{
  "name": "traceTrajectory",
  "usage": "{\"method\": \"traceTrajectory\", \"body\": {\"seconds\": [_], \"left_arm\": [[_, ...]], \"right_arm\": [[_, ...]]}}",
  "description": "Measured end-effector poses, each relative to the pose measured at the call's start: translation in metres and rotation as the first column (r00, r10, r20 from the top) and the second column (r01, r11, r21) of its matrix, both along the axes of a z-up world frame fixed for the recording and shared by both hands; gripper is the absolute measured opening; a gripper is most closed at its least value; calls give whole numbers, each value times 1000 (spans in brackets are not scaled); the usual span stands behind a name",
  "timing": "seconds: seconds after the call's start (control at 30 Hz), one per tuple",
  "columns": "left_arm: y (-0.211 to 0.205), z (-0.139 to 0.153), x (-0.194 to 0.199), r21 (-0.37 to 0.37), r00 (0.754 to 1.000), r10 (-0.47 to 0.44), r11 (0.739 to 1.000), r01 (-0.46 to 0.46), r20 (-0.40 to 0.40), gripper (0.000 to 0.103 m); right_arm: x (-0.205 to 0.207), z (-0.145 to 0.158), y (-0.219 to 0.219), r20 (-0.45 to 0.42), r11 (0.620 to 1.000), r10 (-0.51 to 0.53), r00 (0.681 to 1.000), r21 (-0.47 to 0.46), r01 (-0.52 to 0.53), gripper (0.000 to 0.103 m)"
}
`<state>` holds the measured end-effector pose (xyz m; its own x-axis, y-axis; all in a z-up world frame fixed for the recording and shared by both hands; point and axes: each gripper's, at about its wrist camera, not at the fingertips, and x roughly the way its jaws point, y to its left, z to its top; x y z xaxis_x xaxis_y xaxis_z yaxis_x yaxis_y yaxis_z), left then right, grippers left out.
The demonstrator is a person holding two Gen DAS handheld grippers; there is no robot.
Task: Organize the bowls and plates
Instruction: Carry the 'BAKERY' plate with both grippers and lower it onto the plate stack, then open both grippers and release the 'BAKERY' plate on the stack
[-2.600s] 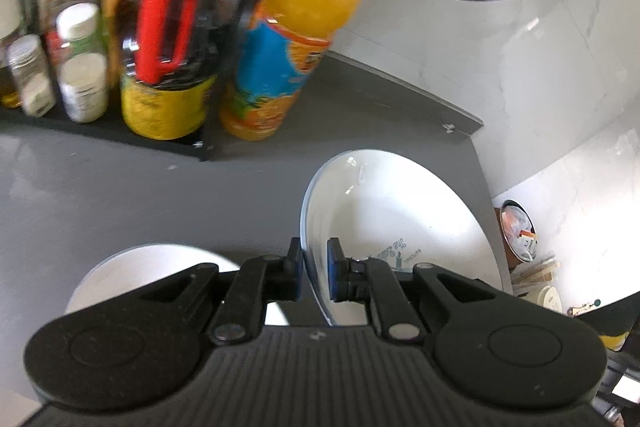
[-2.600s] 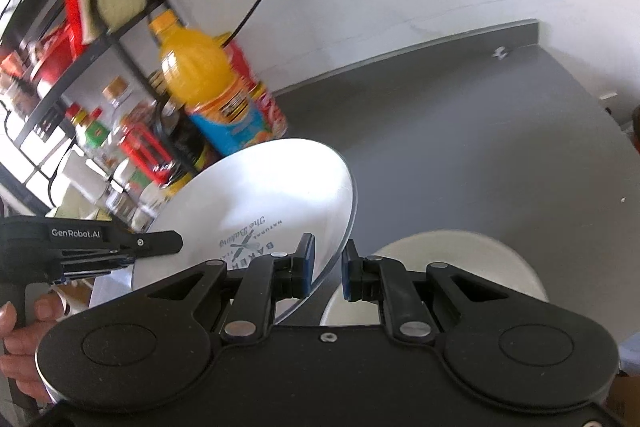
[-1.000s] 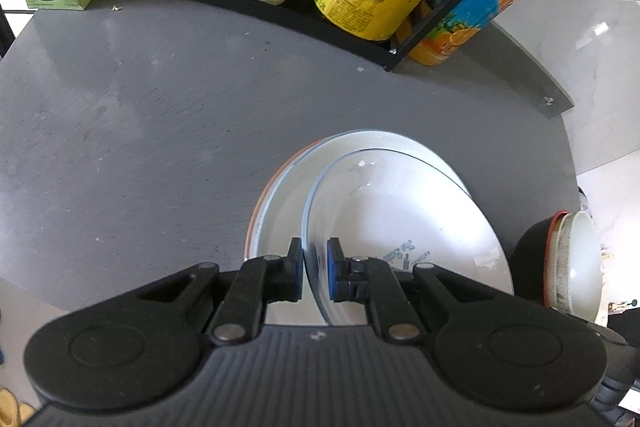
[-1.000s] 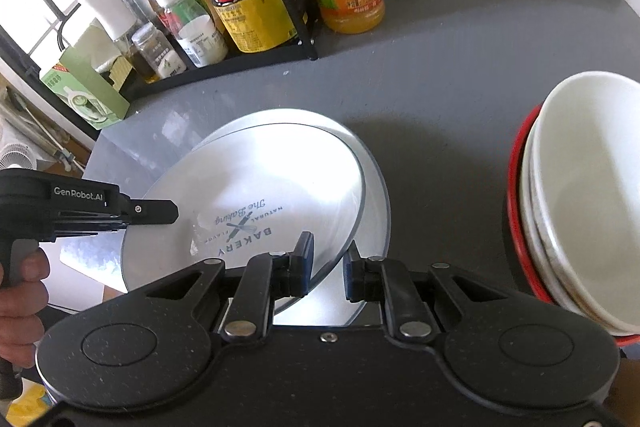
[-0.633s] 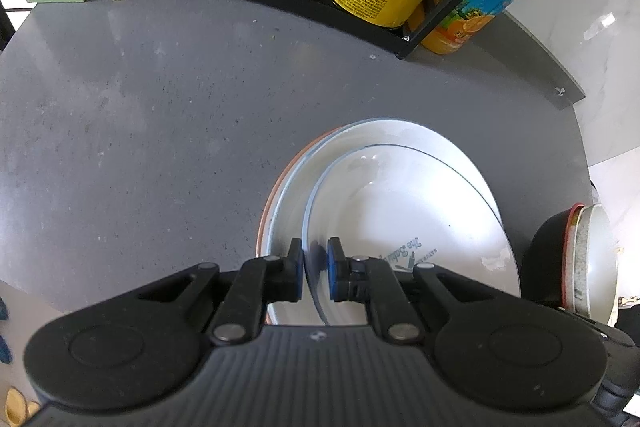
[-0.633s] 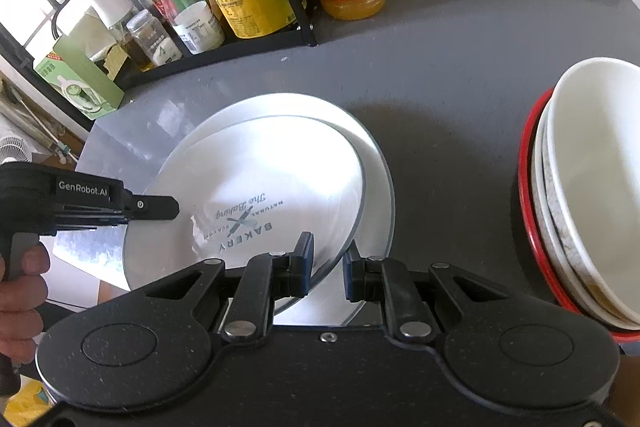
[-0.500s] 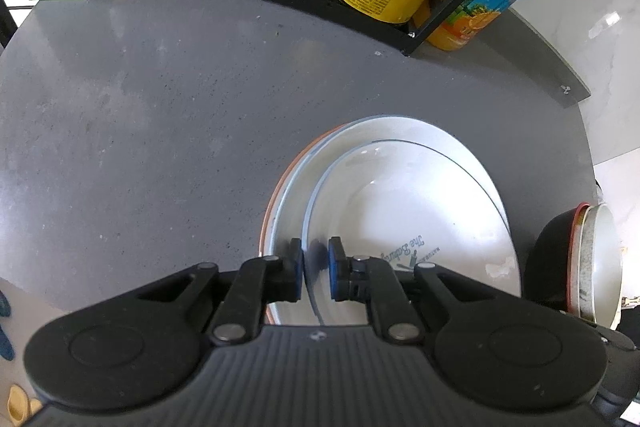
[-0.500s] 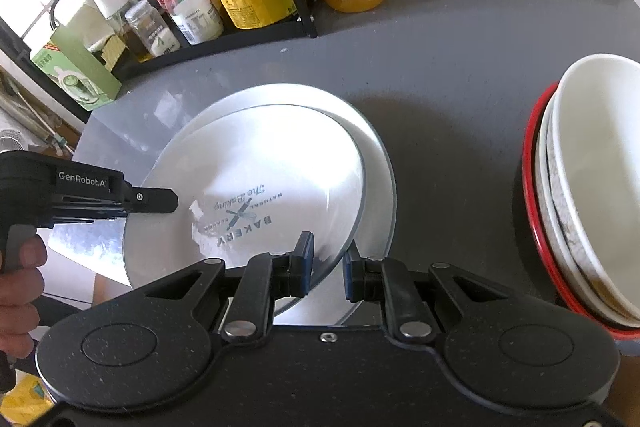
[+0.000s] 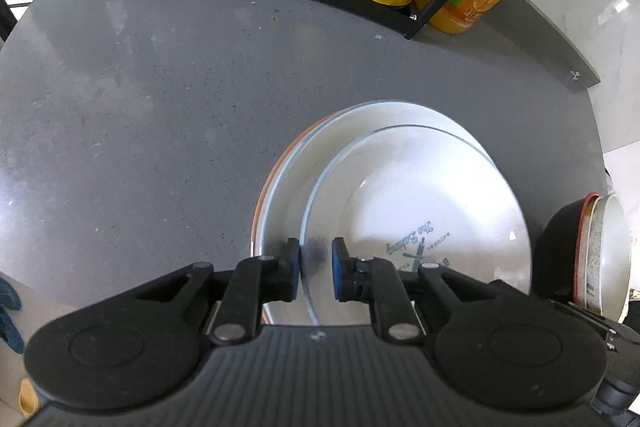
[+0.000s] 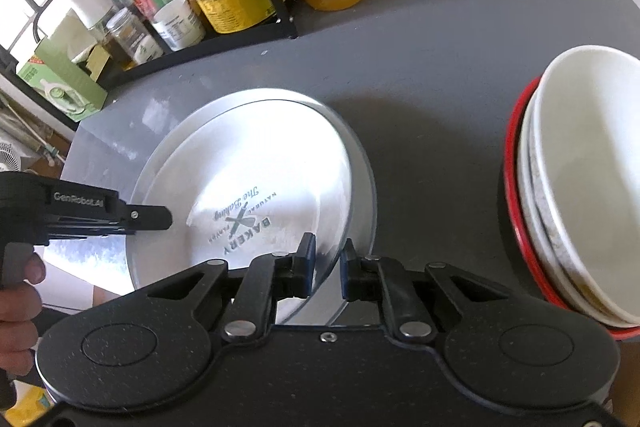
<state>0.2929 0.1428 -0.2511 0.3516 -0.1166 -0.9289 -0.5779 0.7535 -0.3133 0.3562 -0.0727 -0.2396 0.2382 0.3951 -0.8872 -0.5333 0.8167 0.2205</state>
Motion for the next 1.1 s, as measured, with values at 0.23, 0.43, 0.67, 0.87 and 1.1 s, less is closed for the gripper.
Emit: {"method": "traceTrajectory", "body": {"seconds": [0.23,0.43,0.67,0.87,1.1], "left_arm": [[6,15,-5,24,999,34,999,-35,35,21],[7,25,-11,38,997,56,998,-59,55,22],[1,25,-18,30,996,62,997,-64,63,23],[2,21,-18,18,995,70,997,-71,66,23],[4,19,-16,21,995,74,997,-76,67,25]], "right_arm": [[0,1,0,0,1000,7,1000,-3,-7,11],[-2,-2,10,7,998,46,999,-35,-45,13],[-2,-10,19,-2,997,59,998,-58,-59,16],[3,-10,20,-33,997,37,999,-63,-39,18],[2,1,8,-13,999,5,1000,-47,-6,18]]}}
